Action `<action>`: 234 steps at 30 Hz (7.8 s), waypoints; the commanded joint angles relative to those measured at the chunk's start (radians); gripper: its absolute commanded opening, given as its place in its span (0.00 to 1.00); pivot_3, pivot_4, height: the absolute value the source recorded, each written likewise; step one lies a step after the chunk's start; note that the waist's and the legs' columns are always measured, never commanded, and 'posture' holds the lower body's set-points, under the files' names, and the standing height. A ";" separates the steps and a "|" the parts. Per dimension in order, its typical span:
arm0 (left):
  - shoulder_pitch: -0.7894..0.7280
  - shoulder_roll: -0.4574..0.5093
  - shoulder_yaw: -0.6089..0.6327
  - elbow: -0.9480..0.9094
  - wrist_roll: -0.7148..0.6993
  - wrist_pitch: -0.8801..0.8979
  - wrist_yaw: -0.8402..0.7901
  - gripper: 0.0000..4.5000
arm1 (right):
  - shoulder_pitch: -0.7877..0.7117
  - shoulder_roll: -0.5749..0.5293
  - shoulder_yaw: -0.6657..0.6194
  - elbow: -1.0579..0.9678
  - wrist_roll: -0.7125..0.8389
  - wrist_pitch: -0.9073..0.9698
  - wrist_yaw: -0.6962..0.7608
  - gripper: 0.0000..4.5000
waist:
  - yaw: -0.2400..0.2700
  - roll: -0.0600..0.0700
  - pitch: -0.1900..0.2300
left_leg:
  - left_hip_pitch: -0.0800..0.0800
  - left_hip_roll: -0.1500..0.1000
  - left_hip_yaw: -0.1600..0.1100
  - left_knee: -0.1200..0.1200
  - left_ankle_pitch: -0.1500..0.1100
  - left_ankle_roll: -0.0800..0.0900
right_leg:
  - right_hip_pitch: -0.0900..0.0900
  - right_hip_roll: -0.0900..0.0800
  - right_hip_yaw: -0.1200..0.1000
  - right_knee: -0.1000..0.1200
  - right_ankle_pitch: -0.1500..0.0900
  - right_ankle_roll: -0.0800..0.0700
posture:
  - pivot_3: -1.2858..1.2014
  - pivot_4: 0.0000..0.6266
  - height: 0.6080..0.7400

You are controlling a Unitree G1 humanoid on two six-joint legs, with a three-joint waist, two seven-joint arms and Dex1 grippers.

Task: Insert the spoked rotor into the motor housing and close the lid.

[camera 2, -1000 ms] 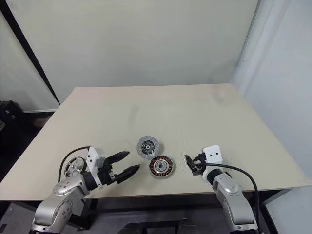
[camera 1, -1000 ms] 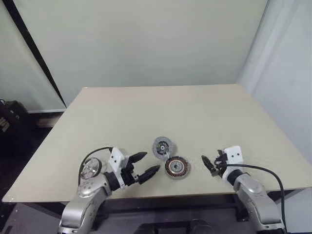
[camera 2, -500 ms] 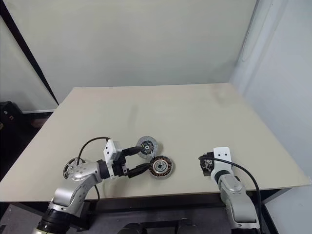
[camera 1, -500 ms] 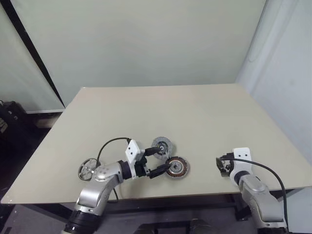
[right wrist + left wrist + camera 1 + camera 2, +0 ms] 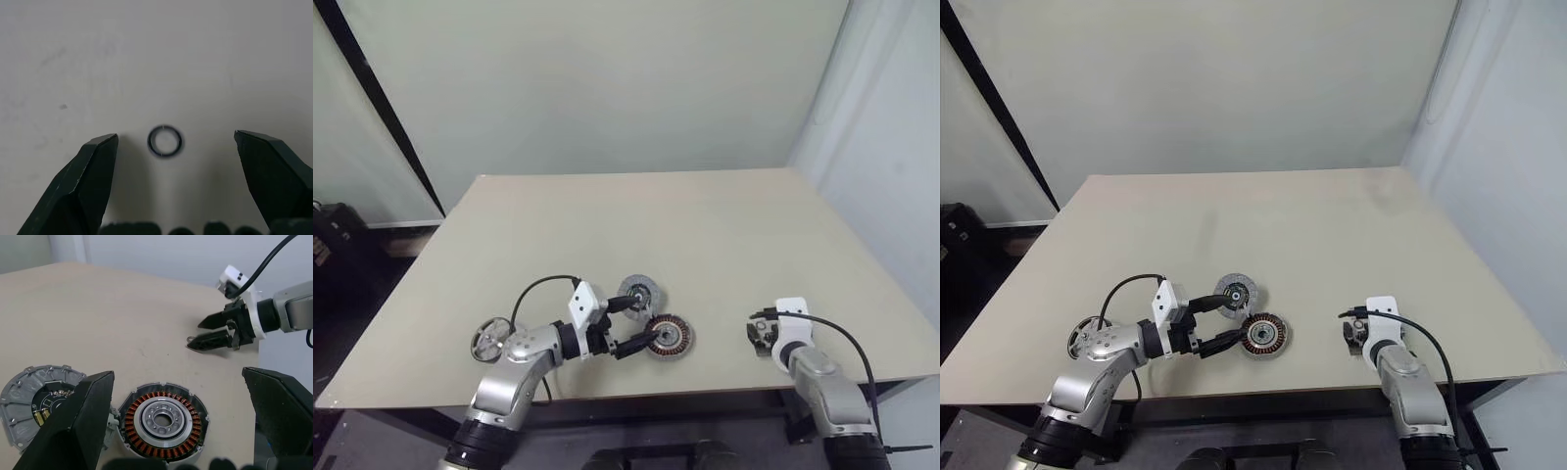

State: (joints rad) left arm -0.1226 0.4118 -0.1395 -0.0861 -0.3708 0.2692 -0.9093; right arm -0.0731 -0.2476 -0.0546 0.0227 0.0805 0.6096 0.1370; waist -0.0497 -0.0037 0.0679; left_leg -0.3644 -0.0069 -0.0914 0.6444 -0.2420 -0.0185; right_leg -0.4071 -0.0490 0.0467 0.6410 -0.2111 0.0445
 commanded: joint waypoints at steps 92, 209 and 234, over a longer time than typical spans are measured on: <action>0.132 0.044 0.091 0.042 -0.005 -0.142 -0.067 1.00 | -0.149 0.025 0.376 -0.059 0.042 -0.001 0.396 0.16 | 0.000 -0.001 0.000 | 0.000 0.001 -0.001 0.000 0.000 0.000 | -0.001 0.000 -0.001 0.000 0.000 0.000 | 0.52 0.00 1.00; 0.172 0.026 0.107 0.028 -0.018 -0.138 -0.044 1.00 | -0.152 0.015 0.435 -0.022 -0.028 -0.008 0.356 0.01 | 0.000 -0.001 0.000 | 0.000 0.001 -0.002 -0.001 0.000 0.000 | -0.001 0.000 -0.002 0.000 0.000 0.000 | 0.52 0.00 1.00; 0.474 -0.125 0.413 -0.178 -0.321 0.065 0.272 1.00 | -0.058 -0.044 0.329 -0.268 0.106 -0.087 0.460 0.99 | 0.000 -0.003 0.000 | 0.000 0.003 -0.001 0.000 -0.005 -0.008 | -0.003 -0.002 -0.004 -0.002 0.000 0.000 | 0.52 0.00 1.00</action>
State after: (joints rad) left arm 0.3497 0.2882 0.2490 -0.2252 -0.6579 0.3221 -0.6534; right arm -0.1283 -0.2907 0.3035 -0.2008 0.1637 0.5634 0.5871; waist -0.0501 -0.0062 0.0683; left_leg -0.3644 -0.0039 -0.0927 0.6448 -0.2469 -0.0264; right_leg -0.4100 -0.0509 0.0420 0.6380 -0.2113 0.0443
